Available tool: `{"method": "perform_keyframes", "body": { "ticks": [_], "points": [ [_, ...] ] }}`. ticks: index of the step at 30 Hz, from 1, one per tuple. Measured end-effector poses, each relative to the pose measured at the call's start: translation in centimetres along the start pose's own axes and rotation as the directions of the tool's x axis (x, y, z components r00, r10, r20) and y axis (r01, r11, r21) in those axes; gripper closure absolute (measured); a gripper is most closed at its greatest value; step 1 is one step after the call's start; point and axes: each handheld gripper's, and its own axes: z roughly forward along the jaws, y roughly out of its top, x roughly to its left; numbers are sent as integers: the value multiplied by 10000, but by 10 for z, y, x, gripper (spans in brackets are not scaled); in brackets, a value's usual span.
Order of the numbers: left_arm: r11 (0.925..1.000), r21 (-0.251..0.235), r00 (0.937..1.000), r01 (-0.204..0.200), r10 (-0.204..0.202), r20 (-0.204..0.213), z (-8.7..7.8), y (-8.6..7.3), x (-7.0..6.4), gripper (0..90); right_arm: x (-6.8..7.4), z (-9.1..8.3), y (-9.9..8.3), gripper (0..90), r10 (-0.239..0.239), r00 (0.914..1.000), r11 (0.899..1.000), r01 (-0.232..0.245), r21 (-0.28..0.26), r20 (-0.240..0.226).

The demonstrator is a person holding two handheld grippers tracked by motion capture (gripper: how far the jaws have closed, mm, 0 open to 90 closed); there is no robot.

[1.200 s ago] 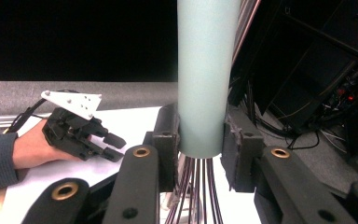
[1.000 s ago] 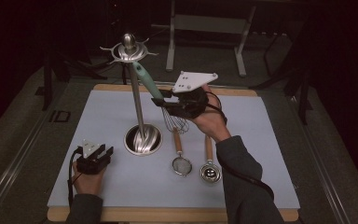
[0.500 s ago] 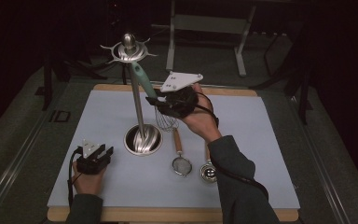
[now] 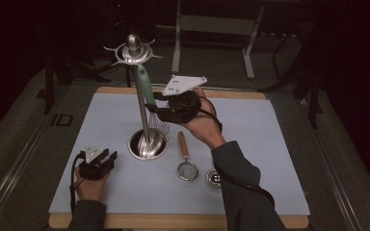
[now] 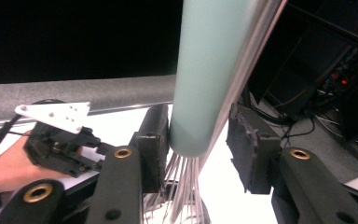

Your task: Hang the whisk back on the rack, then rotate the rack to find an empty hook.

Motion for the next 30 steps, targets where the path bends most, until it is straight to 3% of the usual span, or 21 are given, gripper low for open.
{"method": "perform_keyframes", "body": {
  "ticks": [5, 13, 18, 30],
  "points": [
    [10000, 16, 10000, -20, 20, -7, 0, 0, 0, 634, 4, -5, 3, 572, -130, 9997, 9998, 126, -177, -225],
    [10000, 5, 10000, 6, -6, -4, 0, 0, 0, 634, 6, -9, 3, 559, -284, 9986, 9996, 284, -20, -435],
    [10000, 9, 10000, 0, 0, -8, 0, 0, 0, 634, 6, -10, -4, 554, -423, 9975, 9986, 440, 288, -563],
    [10000, -38, 10000, 58, -58, -17, 0, 0, 0, 625, -7, -25, -26, 549, -167, 9992, 9978, 191, 641, -373]
  ]
}}
